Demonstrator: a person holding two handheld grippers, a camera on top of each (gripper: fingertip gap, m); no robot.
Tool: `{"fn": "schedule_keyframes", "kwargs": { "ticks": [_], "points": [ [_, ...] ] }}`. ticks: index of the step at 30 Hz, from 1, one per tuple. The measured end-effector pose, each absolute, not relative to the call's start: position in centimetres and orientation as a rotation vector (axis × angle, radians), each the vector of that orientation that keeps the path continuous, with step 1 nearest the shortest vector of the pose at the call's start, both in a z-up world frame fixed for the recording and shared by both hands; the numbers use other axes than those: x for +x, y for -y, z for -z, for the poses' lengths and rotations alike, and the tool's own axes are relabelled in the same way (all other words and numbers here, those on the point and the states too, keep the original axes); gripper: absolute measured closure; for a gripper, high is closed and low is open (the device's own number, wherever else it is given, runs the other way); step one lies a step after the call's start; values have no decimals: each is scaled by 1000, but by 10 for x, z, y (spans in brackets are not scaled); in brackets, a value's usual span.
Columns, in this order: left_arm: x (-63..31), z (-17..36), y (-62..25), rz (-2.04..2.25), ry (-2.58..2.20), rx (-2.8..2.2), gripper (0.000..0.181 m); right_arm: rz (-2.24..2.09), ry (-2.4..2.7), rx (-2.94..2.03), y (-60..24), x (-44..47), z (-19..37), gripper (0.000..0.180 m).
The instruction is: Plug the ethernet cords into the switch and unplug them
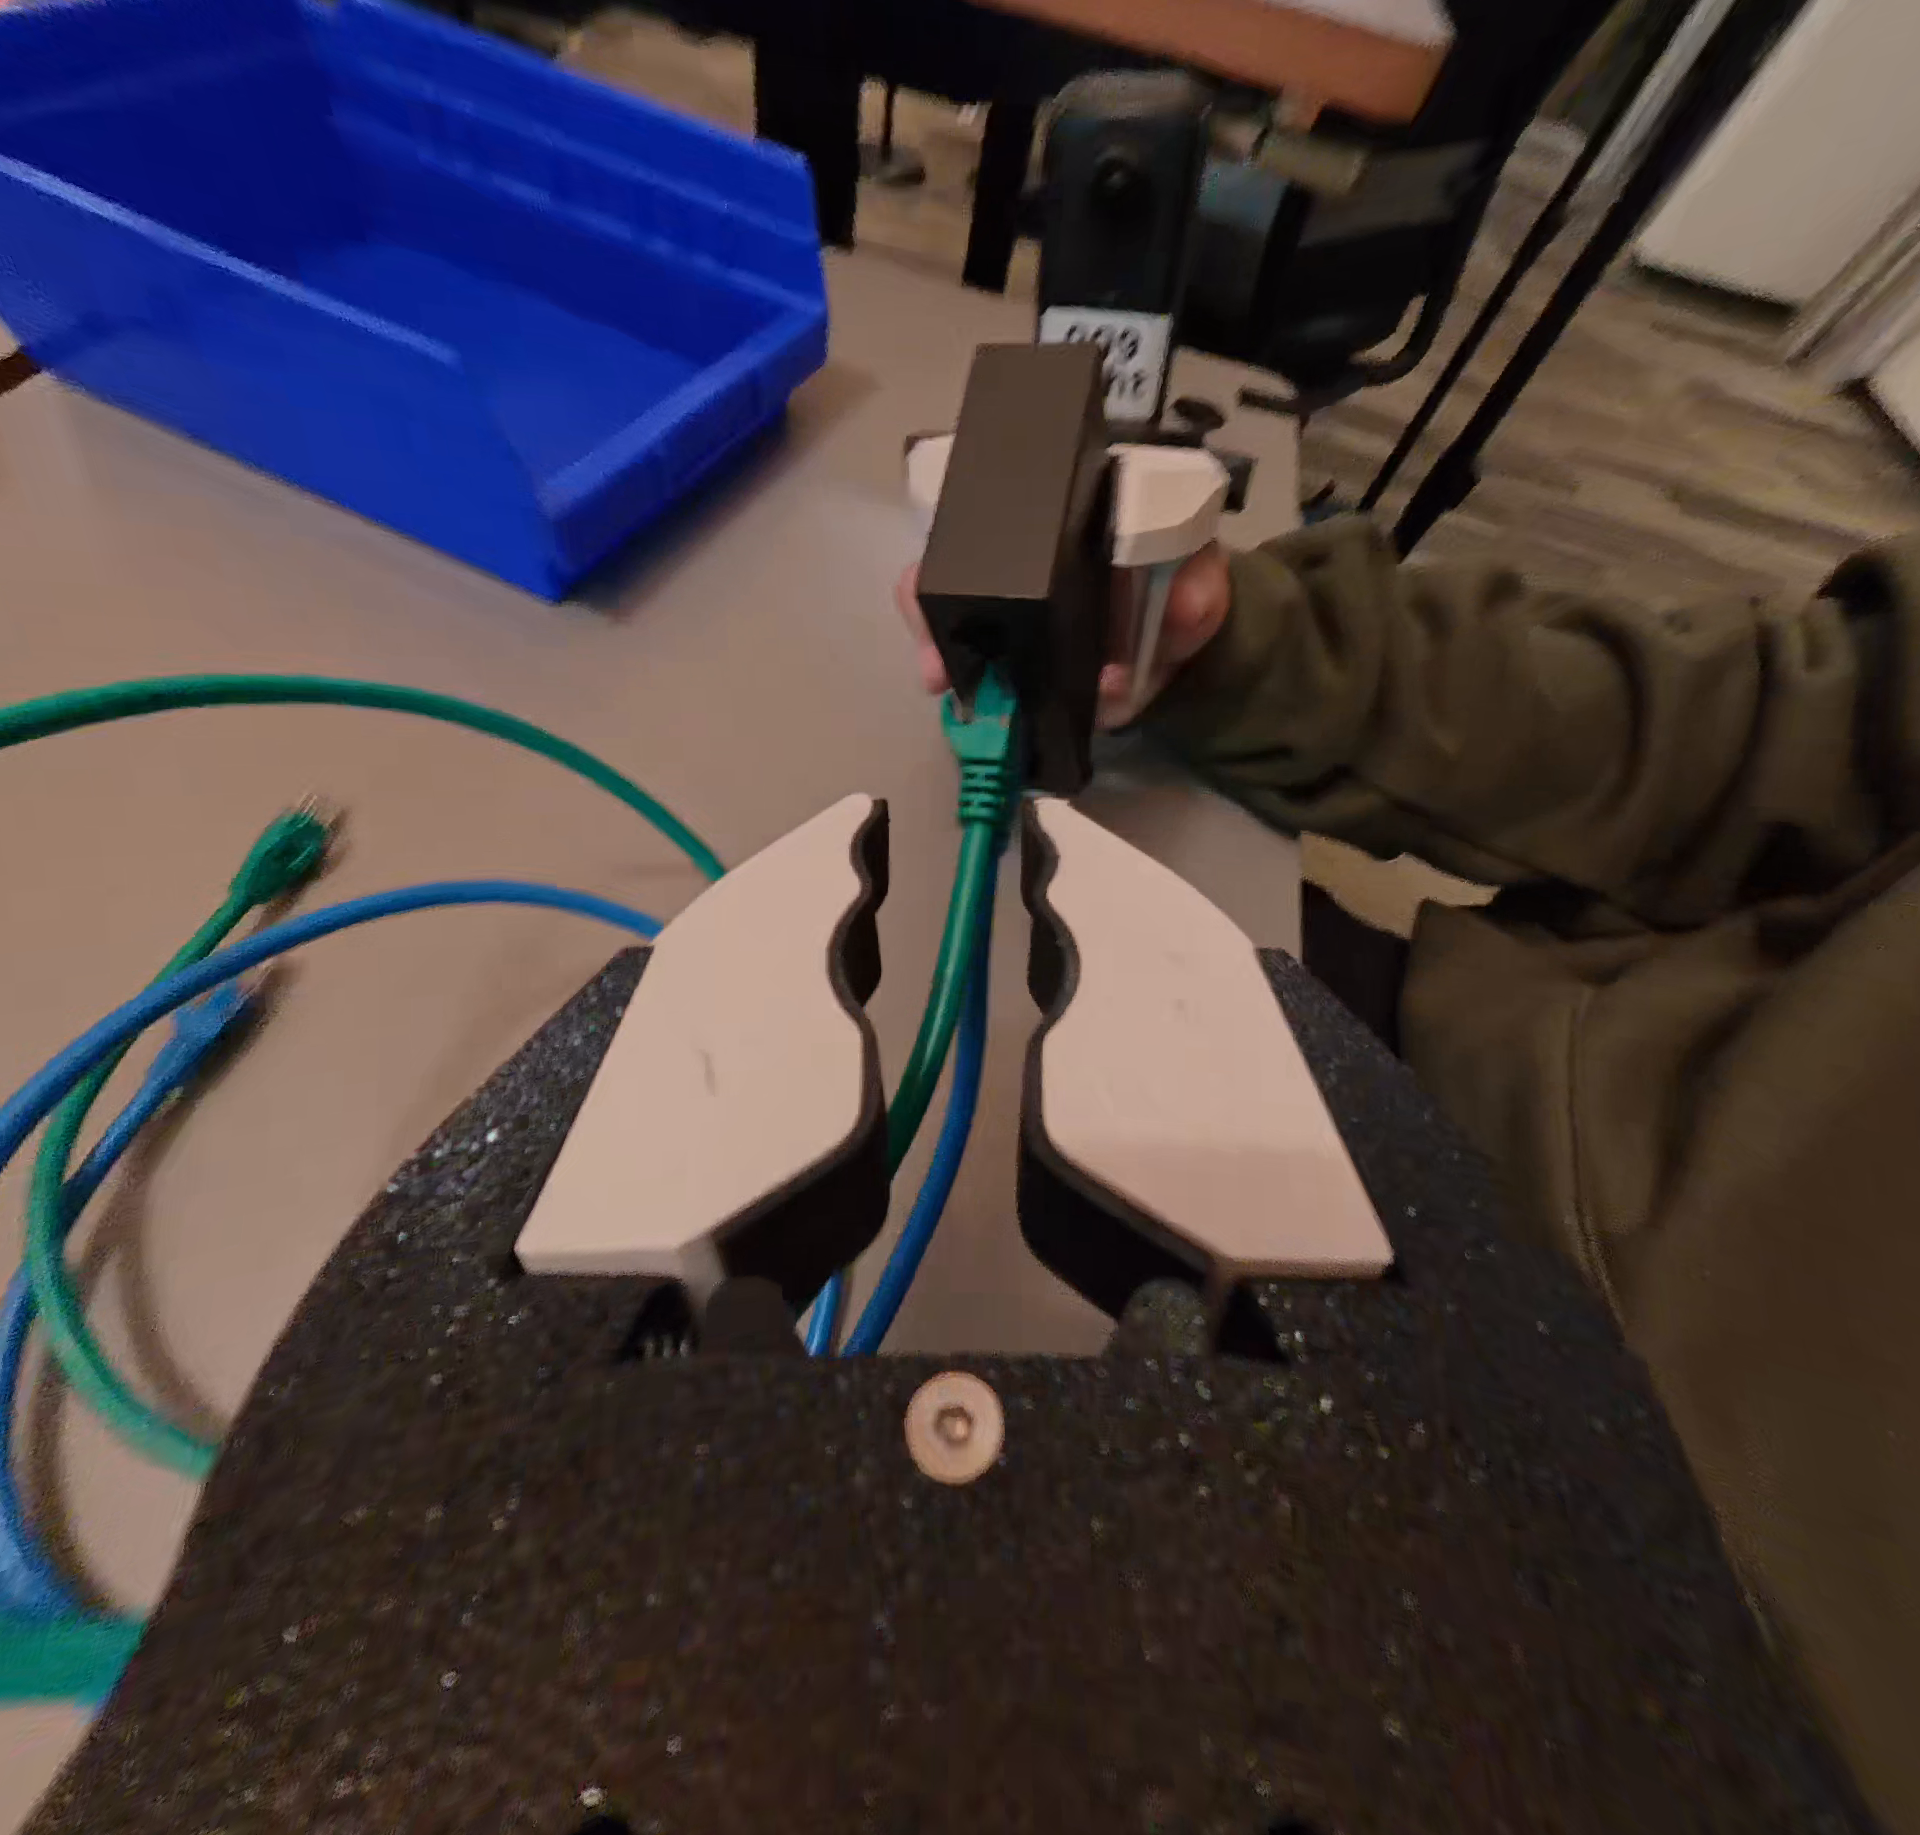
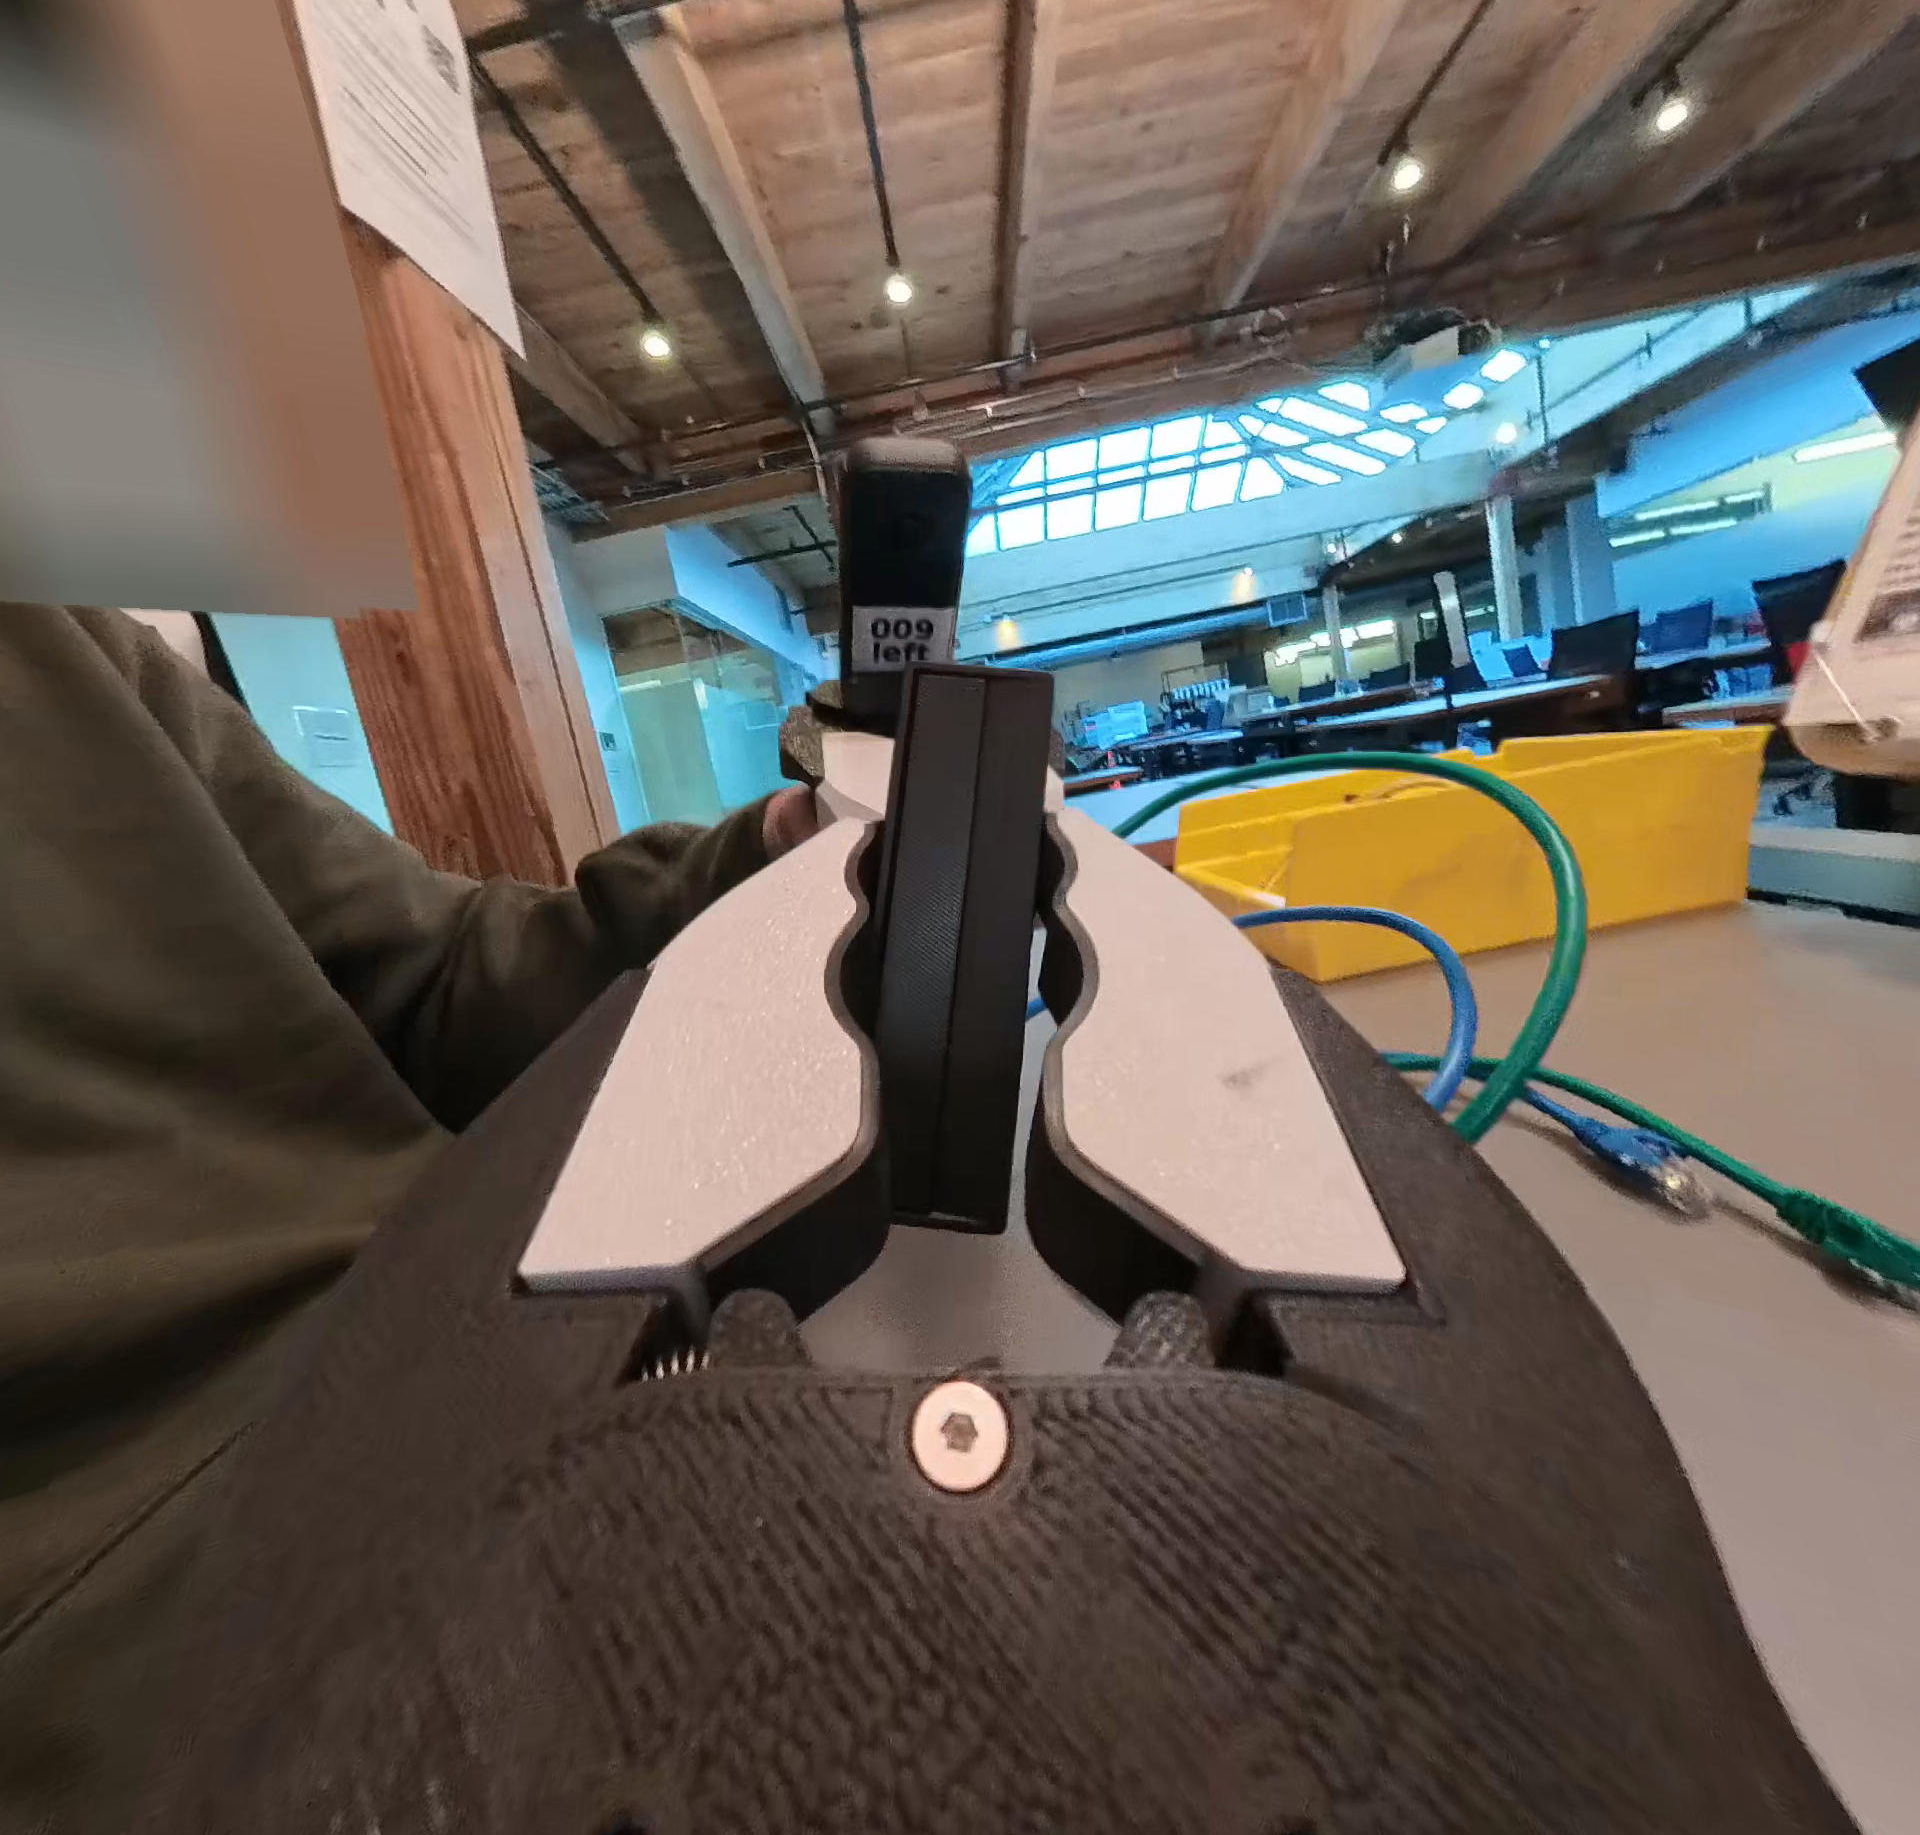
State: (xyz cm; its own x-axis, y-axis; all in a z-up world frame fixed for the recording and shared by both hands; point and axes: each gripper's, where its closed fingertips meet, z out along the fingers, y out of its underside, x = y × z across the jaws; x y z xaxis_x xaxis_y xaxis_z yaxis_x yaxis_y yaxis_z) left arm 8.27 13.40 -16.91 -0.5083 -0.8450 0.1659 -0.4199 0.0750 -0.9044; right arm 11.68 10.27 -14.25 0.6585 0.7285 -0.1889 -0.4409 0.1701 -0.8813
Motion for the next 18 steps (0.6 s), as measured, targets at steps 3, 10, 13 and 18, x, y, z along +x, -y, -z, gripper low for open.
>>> {"fn": "schedule_keyframes", "kwargs": {
  "ticks": [3,10,13,18],
  "points": [
    [80,175,-126,1442,-1971,-1261,165,-855,318,-1078,-101,112,137,152],
    [81,173,-122,1376,-1931,-1176,172,-864,310,-1046,-99,113,137,152],
    [80,168,-122,1433,-1899,-1163,172,-865,315,-1039,-99,111,137,152],
    [76,176,-126,1371,-1958,-1183,173,-833,351,-1123,-104,106,147,152]
  ]
}}
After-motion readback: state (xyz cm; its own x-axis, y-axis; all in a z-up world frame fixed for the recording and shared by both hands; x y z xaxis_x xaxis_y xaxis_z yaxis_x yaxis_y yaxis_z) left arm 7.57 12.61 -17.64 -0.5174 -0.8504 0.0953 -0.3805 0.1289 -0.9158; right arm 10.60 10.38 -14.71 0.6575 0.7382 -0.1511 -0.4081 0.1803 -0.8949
